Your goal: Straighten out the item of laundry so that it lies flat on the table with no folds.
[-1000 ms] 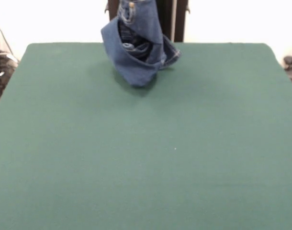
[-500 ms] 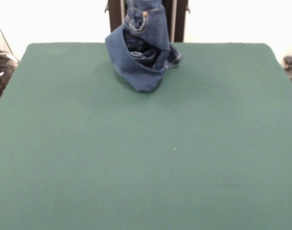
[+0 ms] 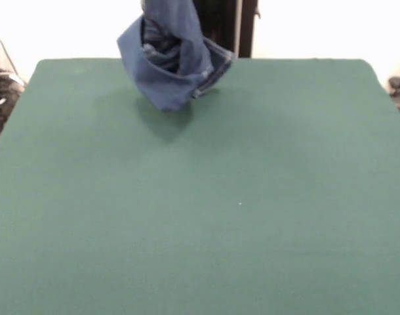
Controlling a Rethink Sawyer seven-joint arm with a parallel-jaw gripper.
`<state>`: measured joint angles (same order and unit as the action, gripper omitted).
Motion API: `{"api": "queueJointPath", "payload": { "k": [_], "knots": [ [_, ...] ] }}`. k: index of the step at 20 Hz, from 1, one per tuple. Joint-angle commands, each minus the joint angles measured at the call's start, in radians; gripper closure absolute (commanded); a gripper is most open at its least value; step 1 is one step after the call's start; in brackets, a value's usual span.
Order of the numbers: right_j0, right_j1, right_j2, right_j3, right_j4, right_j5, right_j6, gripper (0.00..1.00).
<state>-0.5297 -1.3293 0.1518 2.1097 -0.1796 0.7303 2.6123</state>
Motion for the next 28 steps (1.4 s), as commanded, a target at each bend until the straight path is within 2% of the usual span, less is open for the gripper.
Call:
{"api": "queueJointPath", "payload": {
  "k": [1,3,5,8,10,12,15,17,19,22,23,27,28],
  "knots": [
    [-0.033,-0.094,-0.024,-0.143,0.06,0.202,-0.04,1.0],
    [-0.097,-0.124,-0.015,-0.152,0.096,0.24,-0.178,1.0],
    [-0.134,-0.154,-0.015,-0.153,0.132,0.275,-0.242,1.0],
    [-0.146,-0.187,-0.021,-0.124,0.16,0.285,-0.245,1.0],
    [-0.117,-0.199,-0.026,-0.076,0.168,0.236,-0.182,1.0],
    [-0.05,-0.196,-0.027,-0.018,0.189,0.172,-0.049,1.0],
    [0.035,-0.171,-0.027,-0.018,0.186,0.126,0.13,1.0],
    [0.059,-0.16,-0.036,-0.039,0.19,0.136,0.169,1.0],
    [0.061,-0.158,-0.055,-0.069,0.185,0.17,0.156,1.0],
    [0.012,-0.176,-0.086,-0.105,0.177,0.22,0.021,1.0],
    [-0.032,-0.183,-0.099,-0.108,0.193,0.228,-0.082,1.0],
    [-0.142,-0.181,-0.108,-0.099,0.203,0.206,-0.3,1.0],
    [-0.158,-0.18,-0.103,-0.099,0.2,0.199,-0.32,1.0]
  ]
}}
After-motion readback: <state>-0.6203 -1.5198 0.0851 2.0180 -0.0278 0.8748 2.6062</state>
